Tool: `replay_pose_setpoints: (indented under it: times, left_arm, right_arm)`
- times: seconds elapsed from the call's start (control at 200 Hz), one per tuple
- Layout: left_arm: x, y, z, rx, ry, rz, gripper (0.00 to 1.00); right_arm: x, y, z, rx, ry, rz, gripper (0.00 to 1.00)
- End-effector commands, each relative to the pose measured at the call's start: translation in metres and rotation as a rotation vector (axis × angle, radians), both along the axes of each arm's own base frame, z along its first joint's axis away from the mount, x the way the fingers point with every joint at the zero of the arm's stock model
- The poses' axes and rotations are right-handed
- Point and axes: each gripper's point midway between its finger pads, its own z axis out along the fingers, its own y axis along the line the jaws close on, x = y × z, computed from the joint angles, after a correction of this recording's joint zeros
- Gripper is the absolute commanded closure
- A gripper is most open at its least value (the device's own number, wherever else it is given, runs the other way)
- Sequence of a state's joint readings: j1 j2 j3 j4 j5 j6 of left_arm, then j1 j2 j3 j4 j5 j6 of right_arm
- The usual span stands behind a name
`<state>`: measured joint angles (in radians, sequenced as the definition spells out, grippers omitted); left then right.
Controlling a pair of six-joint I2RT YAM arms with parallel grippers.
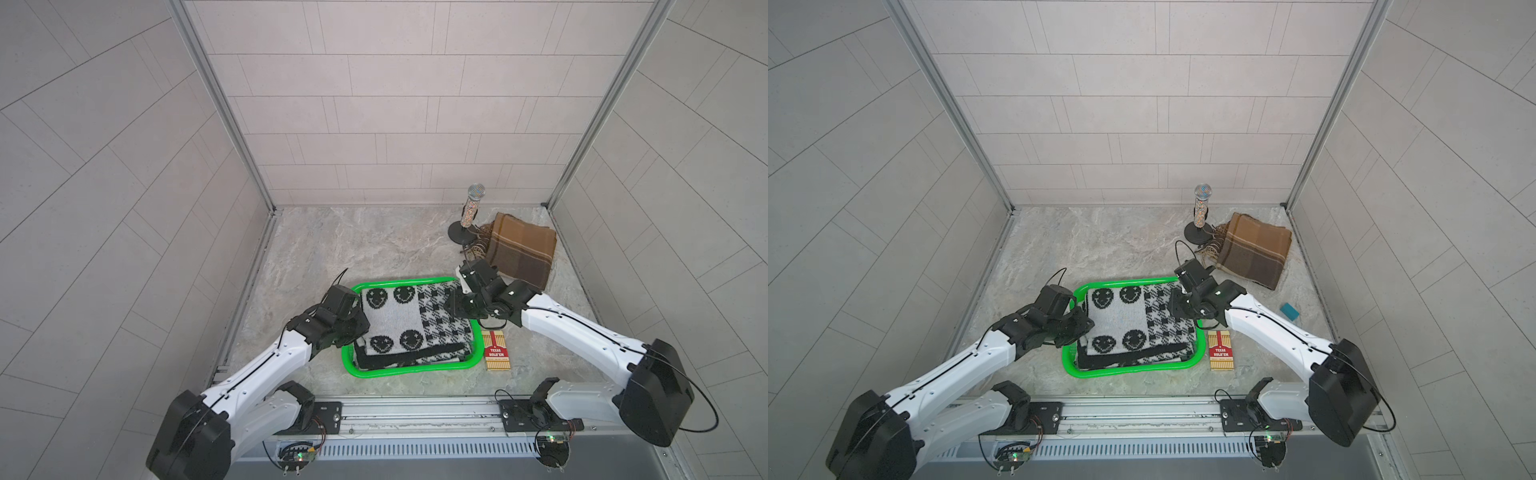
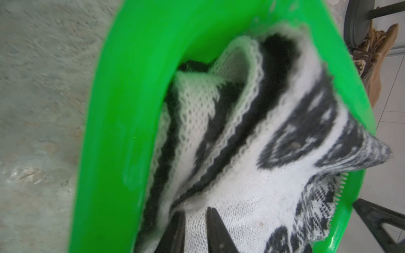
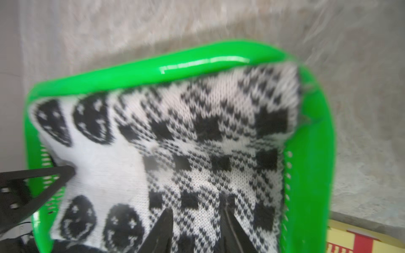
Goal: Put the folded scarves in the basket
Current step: Move the basket to the center of the board.
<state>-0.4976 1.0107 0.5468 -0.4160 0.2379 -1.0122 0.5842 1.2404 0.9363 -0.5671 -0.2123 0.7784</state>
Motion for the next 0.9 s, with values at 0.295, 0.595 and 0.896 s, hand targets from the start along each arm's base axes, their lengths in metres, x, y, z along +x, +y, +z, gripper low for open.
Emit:
replay_pose_setpoints:
  times: [0.295,0.595,0.896]
  left_arm:
    - [-0.005,0.067,-0.029,0.015,0.049,0.221,0.78]
    - [0.023,0.105,-0.028,-0.011,0.085,0.28,0.78]
    - [0.058,0.106,0.039,-0.051,-0.054,0.255,0.69]
  right_arm:
    - [0.068,-0.134,0.028,0.054,-0.037,-0.457,0.53]
    - [0.126,-0.19,0.005,0.158,-0.031,-0.703,0.53]
    - [0.202,-0.192,-0.028,0.146,0.018,-0.671,0.63]
